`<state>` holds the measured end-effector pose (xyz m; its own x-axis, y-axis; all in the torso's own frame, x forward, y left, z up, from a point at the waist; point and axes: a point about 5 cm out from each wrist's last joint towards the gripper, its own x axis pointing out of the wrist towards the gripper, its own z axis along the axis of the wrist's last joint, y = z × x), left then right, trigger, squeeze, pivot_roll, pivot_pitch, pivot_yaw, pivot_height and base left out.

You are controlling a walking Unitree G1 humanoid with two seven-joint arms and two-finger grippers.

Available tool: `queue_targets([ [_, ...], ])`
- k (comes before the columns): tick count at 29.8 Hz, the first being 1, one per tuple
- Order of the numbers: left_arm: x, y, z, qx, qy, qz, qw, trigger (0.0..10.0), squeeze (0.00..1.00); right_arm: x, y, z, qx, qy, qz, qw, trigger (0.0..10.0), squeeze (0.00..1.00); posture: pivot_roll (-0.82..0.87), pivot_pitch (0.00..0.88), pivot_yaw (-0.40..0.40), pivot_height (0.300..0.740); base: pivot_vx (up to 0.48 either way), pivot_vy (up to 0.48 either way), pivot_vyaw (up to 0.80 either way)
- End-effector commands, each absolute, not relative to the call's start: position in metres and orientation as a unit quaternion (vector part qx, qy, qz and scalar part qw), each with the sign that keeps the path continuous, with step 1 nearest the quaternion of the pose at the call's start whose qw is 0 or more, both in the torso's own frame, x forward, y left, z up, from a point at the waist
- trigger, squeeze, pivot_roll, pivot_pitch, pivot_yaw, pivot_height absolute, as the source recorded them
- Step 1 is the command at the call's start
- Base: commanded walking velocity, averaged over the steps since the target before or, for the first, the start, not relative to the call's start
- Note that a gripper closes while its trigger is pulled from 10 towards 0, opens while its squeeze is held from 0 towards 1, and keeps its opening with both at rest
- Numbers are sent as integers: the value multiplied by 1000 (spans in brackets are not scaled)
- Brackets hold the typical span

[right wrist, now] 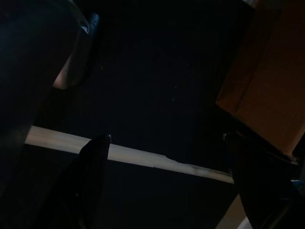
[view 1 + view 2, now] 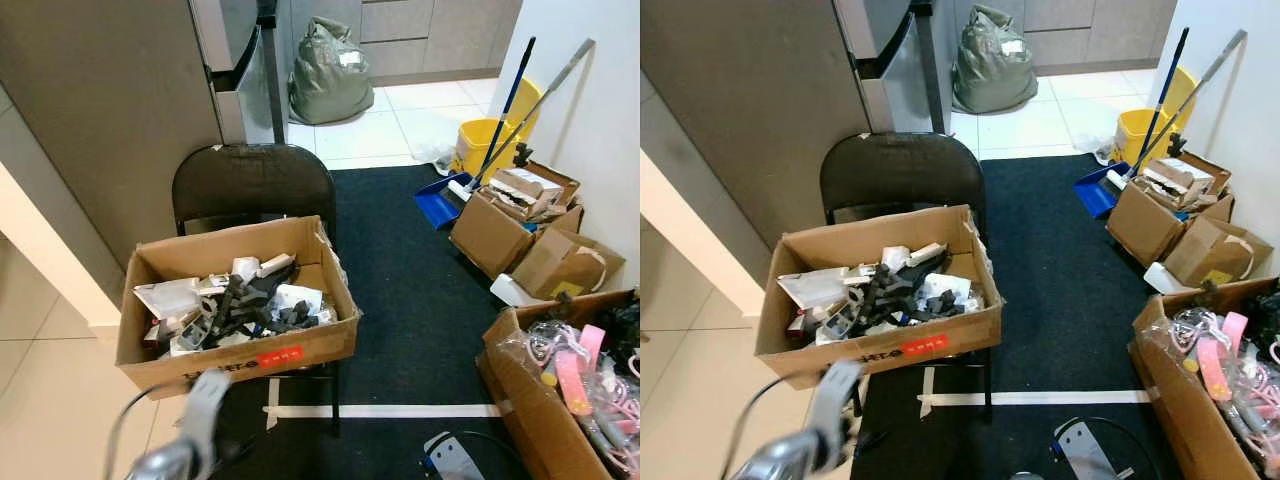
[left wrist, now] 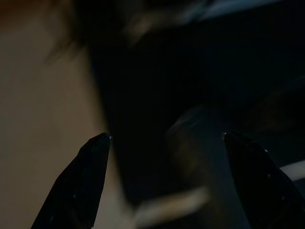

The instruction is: Picking trash to rubbish bin

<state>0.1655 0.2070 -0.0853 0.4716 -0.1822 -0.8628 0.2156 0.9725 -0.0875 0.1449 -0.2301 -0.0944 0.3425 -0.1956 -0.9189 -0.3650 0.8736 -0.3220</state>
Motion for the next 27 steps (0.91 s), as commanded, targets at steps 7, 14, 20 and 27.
queue_targets([
  [7, 72, 192, -119, 21, 634, -56, 771, 10000, 0, 142, -236, -94, -262, 577, 53, 772, 10000, 0, -66, 61, 58, 740, 0, 0, 0],
  [14, 58, 185, -123, 116, 647, -92, 748, 10000, 0, 141, -245, -92, -262, 579, 38, 772, 10000, 0, -106, 70, 69, 740, 0, 0, 0],
  [20, 92, 208, -114, 186, 615, -105, 759, 10000, 0, 134, -247, -94, -256, 585, 34, 768, 10000, 0, -124, 56, 64, 740, 0, 0, 0],
  [27, 117, 216, -106, 199, 583, -60, 786, 10000, 0, 134, -246, -94, -264, 585, 42, 766, 10000, 0, -107, 26, 52, 740, 0, 0, 0],
])
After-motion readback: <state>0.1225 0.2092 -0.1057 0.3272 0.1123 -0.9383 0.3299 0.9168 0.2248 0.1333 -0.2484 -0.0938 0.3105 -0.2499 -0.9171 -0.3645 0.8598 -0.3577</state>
